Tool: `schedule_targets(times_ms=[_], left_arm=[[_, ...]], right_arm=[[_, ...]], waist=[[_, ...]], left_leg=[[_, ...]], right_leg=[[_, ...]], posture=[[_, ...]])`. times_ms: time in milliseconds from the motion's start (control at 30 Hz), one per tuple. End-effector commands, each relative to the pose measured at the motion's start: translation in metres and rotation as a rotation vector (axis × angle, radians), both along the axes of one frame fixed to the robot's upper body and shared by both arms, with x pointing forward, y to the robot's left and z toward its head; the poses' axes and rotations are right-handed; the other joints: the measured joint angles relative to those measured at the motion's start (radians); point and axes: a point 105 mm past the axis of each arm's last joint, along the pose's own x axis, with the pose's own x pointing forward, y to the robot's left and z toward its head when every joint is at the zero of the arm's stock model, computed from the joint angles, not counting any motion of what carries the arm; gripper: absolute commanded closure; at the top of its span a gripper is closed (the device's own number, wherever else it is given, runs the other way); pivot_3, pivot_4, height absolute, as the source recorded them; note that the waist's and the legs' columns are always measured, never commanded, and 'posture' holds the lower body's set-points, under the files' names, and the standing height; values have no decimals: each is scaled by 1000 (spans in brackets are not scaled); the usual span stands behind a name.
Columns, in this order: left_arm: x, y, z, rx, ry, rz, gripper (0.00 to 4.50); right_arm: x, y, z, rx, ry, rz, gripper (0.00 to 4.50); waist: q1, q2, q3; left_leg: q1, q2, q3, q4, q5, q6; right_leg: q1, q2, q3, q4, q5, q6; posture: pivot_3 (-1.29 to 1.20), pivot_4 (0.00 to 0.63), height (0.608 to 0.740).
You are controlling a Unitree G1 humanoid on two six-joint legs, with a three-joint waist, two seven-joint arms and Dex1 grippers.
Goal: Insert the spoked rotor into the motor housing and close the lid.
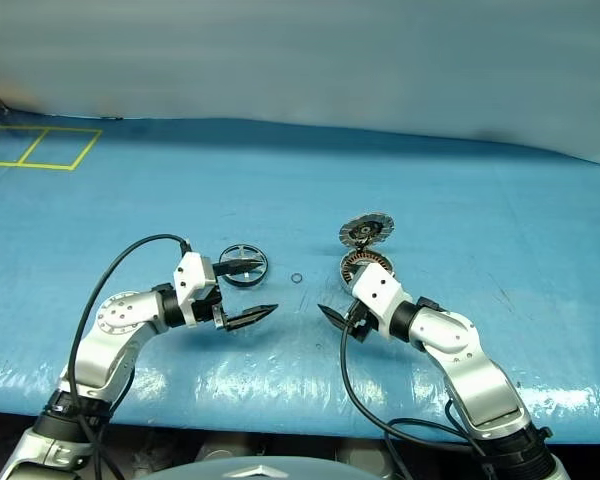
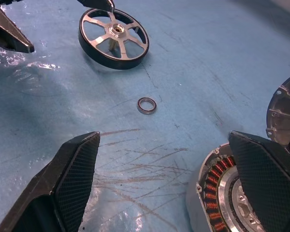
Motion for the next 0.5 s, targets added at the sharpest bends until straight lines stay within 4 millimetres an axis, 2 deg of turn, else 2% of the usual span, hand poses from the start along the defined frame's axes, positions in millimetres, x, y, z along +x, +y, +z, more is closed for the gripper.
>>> schedule_targets(times_ms=[33,233,500], left_arm=[[0,-4,10,-14,-48,-24,0],[3,-7,9,-20,-59,-12,0],[3,-8,7,-17,-74,0,0]], right_arm=[[1,-7,12,-14,-35,-8,39],[6,-28,9,-85,-28,-59,39],[10,-37,8,-178,-10,-36,39]], waist=[[0,0,0],[1,0,0],[0,0,0]], left_leg=[[0,0,0,0,0,0],[0,0,0,0,0,0],[0,0,0,1,0,0]], right_leg=[[0,0,0,0,0,0],[0,0,0,0,0,0],[0,0,0,0,0,0]], posture=[[0,150,740],[0,150,740],[0,150,740]])
